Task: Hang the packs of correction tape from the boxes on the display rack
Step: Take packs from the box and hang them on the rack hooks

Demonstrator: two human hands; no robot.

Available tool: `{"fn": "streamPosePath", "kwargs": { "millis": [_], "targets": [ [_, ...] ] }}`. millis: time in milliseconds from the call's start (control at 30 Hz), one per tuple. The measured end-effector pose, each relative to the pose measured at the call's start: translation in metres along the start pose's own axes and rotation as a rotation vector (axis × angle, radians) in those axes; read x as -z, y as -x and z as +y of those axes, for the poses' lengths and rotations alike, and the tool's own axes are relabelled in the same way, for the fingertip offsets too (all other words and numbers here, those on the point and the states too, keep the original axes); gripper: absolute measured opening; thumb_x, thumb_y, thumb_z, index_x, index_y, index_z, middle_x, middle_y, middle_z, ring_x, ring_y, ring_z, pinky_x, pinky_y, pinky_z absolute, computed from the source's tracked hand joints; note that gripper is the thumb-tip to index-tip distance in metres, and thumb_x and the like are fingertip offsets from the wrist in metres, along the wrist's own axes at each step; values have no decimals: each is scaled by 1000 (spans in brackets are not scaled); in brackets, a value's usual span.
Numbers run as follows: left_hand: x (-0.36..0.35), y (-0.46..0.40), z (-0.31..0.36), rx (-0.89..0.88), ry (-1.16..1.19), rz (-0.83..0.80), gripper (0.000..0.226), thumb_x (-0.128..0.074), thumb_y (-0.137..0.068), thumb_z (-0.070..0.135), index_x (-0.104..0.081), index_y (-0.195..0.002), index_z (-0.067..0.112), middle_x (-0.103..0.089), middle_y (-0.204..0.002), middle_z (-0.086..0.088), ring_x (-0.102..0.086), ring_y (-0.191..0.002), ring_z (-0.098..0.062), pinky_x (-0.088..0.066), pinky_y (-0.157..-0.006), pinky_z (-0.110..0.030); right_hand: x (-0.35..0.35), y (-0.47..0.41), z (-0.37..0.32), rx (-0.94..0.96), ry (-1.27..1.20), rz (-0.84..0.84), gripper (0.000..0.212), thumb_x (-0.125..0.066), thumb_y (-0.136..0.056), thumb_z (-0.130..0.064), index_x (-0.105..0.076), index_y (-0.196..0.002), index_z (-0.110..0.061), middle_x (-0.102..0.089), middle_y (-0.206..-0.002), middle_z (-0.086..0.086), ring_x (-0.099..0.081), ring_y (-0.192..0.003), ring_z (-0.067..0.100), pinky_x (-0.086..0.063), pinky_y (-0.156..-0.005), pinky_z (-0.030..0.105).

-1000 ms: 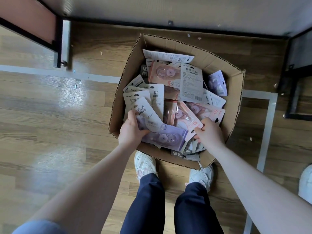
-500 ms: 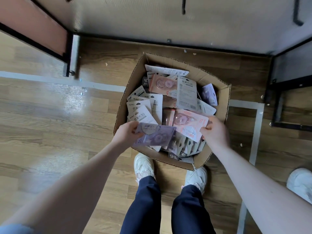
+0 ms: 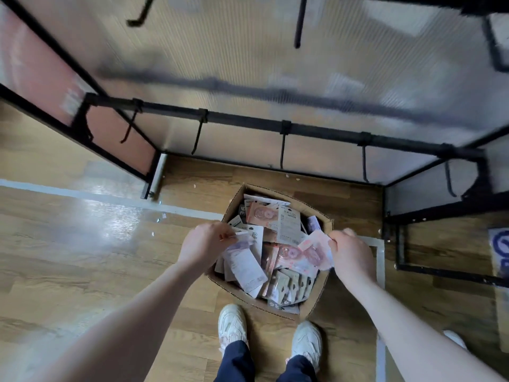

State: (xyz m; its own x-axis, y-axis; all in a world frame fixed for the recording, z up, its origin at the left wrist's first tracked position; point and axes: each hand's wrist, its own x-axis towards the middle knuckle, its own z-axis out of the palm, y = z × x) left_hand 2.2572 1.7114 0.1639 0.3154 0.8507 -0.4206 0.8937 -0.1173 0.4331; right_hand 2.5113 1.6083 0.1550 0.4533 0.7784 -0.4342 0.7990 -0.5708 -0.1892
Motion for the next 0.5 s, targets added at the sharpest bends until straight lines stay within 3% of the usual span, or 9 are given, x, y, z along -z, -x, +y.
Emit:
{"fn": "streamPosePath", "kwargs": {
  "millis": [167, 400, 500],
  "targets": [
    [63, 21, 35, -64, 7, 61, 11, -66, -83, 31, -65, -81, 20, -61, -79, 8, -57, -74, -12, -45, -63, -26, 77, 26, -24, 95, 73, 36, 20, -44, -96, -17, -58, -109, -19, -57, -110, 0, -56, -94, 17, -26, -54, 20],
    [152, 36, 86, -196, 33, 179, 15, -67, -82, 34, -68, -88, 20, -63, -85, 9, -57, -78, -10, -46, -69, -25, 174, 56, -55, 176, 118, 138, 22, -42, -97, -19, -52, -116, -23, -58, -116, -5, -57, -101, 14, -43, -69, 20],
    [192, 43, 110, -276, 61, 229, 15, -66, -83, 32, -70, -88, 18, -67, -88, 6, -58, -79, -10, -44, -70, -22, 216, 68, -67, 196, 121, 189, 24, -37, -99, -23, -49, -120, -24, -55, -120, -6, -57, -103, 14, -34, -61, 17]
  ]
}}
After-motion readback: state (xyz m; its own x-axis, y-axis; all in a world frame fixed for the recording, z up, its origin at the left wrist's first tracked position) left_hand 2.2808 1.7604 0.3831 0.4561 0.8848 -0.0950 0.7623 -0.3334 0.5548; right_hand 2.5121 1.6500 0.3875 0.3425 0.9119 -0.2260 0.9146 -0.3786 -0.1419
